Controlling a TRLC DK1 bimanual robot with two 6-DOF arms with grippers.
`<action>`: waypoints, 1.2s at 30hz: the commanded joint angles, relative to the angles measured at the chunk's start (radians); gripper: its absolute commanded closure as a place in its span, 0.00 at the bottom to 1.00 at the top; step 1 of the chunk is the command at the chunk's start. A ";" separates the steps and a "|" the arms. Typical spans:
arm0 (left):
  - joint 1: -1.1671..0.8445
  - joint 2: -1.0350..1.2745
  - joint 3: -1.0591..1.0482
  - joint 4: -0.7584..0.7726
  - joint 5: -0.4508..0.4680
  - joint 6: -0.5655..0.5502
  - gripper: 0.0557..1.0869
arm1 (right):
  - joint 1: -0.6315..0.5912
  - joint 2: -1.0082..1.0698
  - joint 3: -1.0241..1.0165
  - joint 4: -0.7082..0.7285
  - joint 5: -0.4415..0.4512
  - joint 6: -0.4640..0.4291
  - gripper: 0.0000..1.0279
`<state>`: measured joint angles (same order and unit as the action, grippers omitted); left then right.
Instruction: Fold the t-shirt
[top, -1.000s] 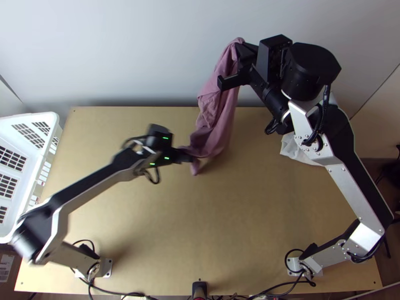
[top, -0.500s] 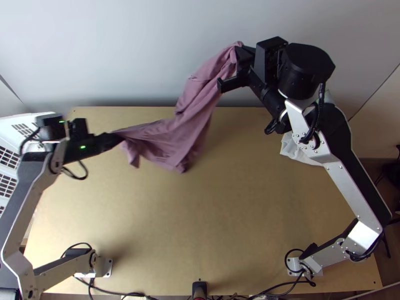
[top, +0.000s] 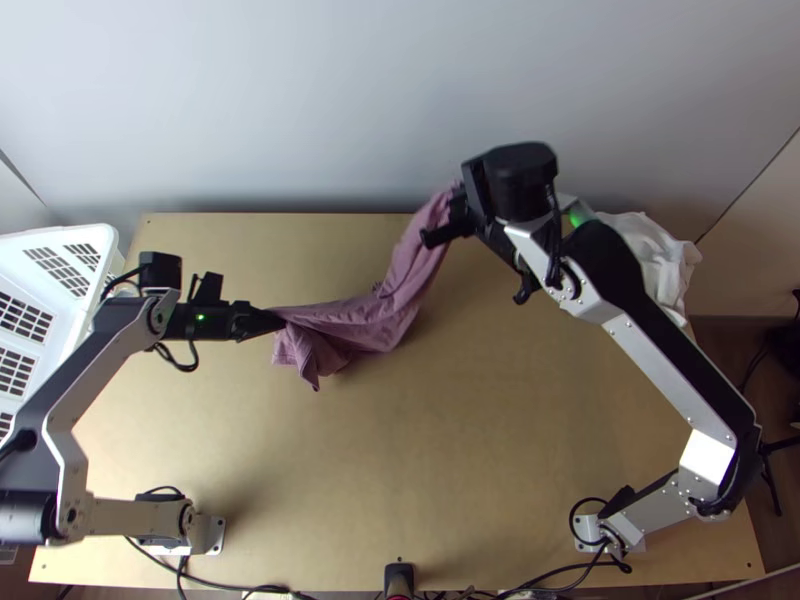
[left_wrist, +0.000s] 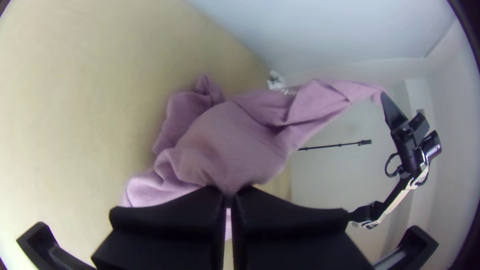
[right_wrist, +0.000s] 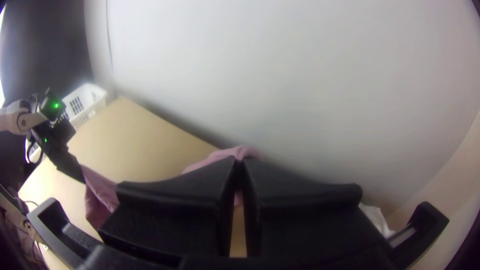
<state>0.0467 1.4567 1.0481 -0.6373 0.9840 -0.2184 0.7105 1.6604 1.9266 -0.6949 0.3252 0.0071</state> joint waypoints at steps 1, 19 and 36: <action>-0.010 0.137 0.039 0.082 -0.047 0.024 0.97 | -0.029 -0.087 -0.209 -0.052 0.002 0.010 0.97; 0.008 0.222 0.086 -0.102 -0.064 0.237 0.48 | 0.015 -0.195 0.176 -0.451 -0.146 0.163 0.97; -0.185 0.146 0.093 -0.216 -0.042 0.278 0.04 | -0.065 -0.114 0.133 -0.384 -0.146 0.175 0.97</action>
<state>-0.1436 1.6802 1.1297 -0.8043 0.9634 0.0456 0.6659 1.5368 2.0792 -1.1004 0.1825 0.1795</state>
